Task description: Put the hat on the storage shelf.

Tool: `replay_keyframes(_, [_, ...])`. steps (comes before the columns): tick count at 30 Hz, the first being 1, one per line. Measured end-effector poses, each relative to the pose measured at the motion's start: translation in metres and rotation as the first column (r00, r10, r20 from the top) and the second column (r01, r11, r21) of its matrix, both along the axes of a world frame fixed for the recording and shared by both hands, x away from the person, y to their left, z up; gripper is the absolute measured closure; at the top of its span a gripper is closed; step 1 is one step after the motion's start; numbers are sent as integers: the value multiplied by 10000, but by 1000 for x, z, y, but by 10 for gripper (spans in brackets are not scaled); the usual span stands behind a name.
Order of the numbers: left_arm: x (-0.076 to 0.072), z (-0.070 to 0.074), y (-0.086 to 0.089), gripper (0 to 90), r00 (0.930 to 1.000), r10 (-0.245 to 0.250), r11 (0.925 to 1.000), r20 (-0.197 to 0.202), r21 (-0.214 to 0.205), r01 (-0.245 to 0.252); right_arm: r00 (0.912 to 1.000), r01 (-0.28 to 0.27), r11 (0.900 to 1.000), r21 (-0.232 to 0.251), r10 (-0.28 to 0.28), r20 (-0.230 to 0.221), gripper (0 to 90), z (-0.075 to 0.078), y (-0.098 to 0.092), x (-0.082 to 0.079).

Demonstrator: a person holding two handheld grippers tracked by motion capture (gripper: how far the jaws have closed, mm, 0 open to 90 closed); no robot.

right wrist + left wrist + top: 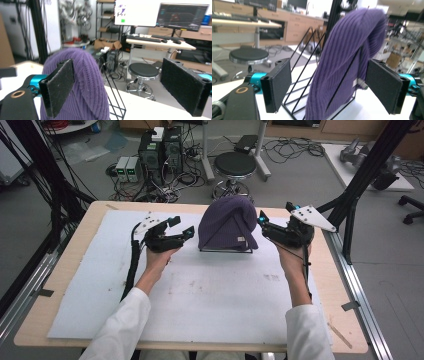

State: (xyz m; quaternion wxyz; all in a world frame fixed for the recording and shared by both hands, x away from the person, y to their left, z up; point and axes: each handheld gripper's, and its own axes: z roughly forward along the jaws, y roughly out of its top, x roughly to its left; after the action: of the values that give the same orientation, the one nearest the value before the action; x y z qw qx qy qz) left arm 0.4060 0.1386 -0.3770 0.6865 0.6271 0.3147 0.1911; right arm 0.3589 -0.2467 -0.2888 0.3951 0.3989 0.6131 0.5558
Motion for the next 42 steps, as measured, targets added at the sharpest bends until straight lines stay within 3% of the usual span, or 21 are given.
replay_keyframes(4, [-15,10,14,192,9979,426,9990,498,-132,-420,9987,496,9963,703,-503,92,118,-7,-3,-11])
replay_keyframes(6, [-20,14,22,178,9957,596,9972,705,-492,-562,9963,768,9933,860,-799,327,118,-10,-4,-18])
replay_keyframes(9, [-28,21,35,175,9890,1053,9885,1038,-1198,-926,9881,1146,9852,1277,-1263,880,118,-13,-4,-30])
replay_keyframes(11, [-35,24,45,174,9822,1437,9819,1213,-1413,-1262,9827,1225,9789,1633,-1427,1181,118,-17,-5,-37])
replay_keyframes(17, [-53,32,71,167,9530,2574,9572,1599,-1772,-2288,9748,1388,9727,1862,-1673,1473,118,-20,-15,-51])
replay_keyframes(26, [-84,31,112,167,8986,3902,9175,2006,-1664,-3613,9650,1838,9694,1627,-2095,1579,116,-28,-22,-76])
replay_keyframes(31, [-99,23,132,167,8773,4385,8957,1951,-1751,-4087,9640,1968,9682,1545,-2198,1497,117,-36,-20,-86])
replay_keyframes(35, [-110,19,143,167,8642,4620,8857,1994,-1553,-4376,9669,2045,9681,1450,-2228,1244,117,-46,-21,-93])
replay_keyframes(42, [-123,10,153,167,8526,4831,8754,1991,-1276,-4662,9651,2306,9623,1443,-2451,926,117,-63,-25,-104])
